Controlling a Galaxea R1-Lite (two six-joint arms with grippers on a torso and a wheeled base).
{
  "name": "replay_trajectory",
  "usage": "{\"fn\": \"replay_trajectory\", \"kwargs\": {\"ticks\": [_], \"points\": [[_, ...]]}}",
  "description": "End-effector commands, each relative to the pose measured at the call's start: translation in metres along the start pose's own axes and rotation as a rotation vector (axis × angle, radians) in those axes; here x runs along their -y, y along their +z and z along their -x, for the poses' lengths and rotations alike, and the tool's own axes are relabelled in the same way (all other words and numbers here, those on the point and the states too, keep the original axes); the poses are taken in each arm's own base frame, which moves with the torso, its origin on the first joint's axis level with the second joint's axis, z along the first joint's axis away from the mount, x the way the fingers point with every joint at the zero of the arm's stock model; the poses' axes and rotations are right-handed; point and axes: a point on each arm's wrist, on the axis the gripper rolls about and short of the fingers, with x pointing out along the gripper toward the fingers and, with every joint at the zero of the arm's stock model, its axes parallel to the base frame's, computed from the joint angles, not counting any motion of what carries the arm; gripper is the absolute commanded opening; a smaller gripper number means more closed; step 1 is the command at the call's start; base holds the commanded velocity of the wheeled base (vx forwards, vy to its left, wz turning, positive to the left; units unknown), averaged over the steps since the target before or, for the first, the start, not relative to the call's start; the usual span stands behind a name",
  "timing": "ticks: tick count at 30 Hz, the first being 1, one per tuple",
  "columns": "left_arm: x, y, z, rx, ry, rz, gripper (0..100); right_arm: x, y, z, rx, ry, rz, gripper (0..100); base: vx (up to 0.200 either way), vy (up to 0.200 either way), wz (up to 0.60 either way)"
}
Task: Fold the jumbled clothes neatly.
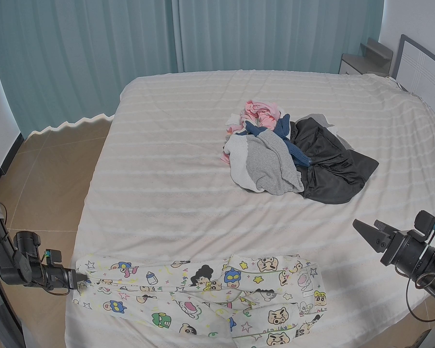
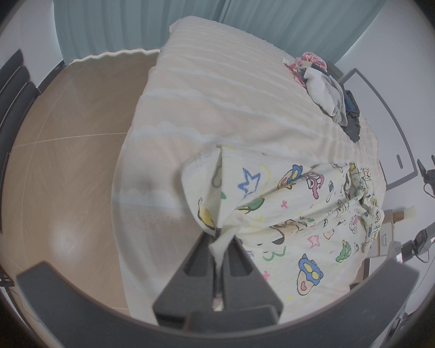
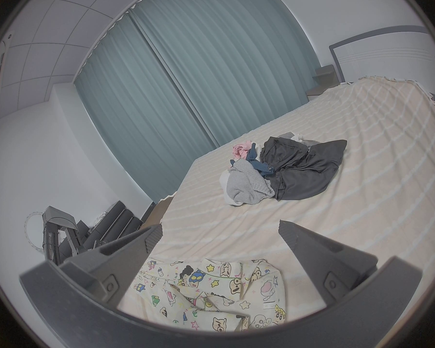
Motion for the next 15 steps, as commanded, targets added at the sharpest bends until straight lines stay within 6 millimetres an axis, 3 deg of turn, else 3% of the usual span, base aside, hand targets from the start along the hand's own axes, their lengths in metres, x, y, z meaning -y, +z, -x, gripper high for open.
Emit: {"fn": "replay_trajectory", "kwargs": {"ticks": [1,8,15], "points": [[-0.009,0.004,0.008,0.046,0.012,0.014,0,0.002,-0.004,0.002,-0.016,-0.006,0.000,100,0.000,0.000,0.00],[-0.032,0.010,0.024,0.098,0.037,0.071,0,0.002,-0.004,0.002,-0.020,-0.006,0.000,100,0.000,0.000,0.00],[-0.075,0.016,0.053,0.159,0.090,0.179,0,0.002,-0.004,0.002,-0.021,-0.008,-0.002,100,0.000,0.000,0.00]]}}
